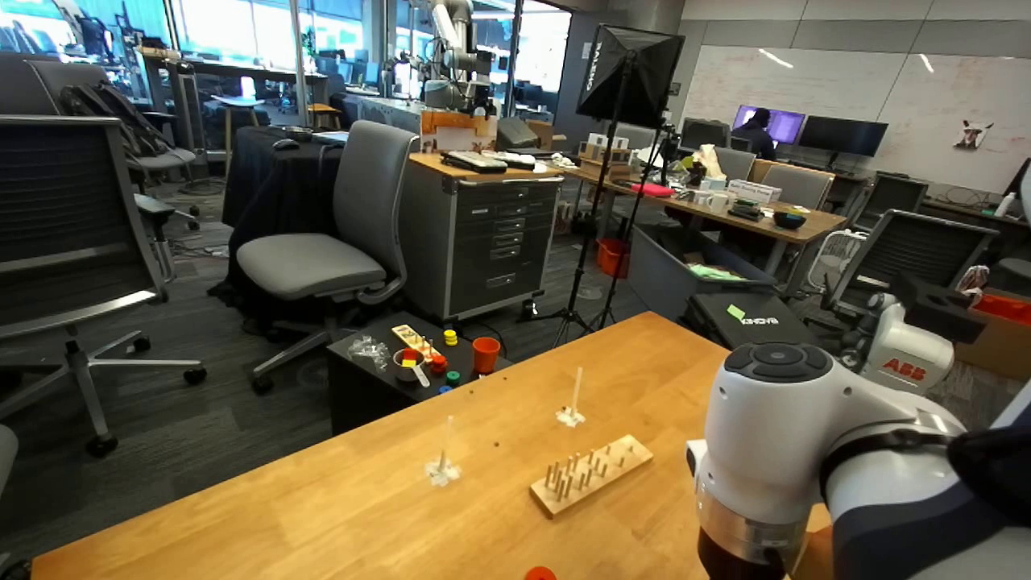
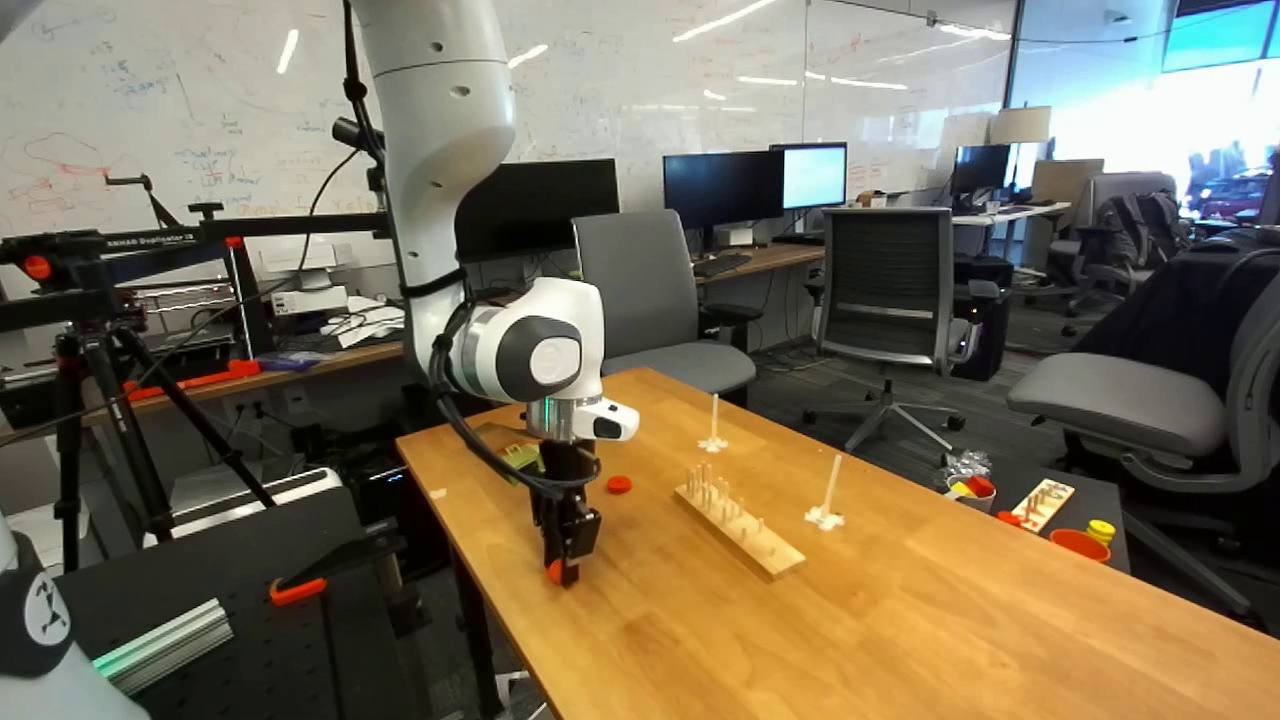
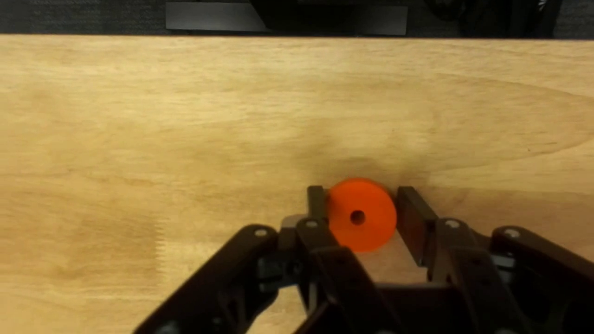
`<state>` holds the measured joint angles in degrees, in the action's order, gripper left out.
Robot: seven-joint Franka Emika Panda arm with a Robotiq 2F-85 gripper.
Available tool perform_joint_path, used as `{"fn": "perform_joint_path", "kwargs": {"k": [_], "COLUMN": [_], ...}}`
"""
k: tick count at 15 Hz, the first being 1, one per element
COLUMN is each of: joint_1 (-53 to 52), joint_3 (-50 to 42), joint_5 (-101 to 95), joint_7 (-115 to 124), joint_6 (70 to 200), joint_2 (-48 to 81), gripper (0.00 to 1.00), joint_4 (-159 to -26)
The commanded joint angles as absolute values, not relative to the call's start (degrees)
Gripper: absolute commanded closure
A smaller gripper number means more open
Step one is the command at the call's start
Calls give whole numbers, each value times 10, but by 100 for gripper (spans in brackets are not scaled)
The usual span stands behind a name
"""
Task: Put an orange disc on the wooden rack
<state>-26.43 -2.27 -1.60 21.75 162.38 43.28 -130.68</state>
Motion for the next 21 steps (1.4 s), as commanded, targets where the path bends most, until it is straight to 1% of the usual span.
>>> {"fn": "perform_joint_path", "kwargs": {"k": [1,9,21], "joint_1": [-252,-234,-162], "joint_3": [-24,-50,-36], "joint_5": [-8,-3,34], "joint_7": [215,227,243], "joint_6": [1619,1599,1485], "joint_2": [422,421,441], "gripper": [83,83,83], "joint_4": [-1296,-1233,-1101]}}
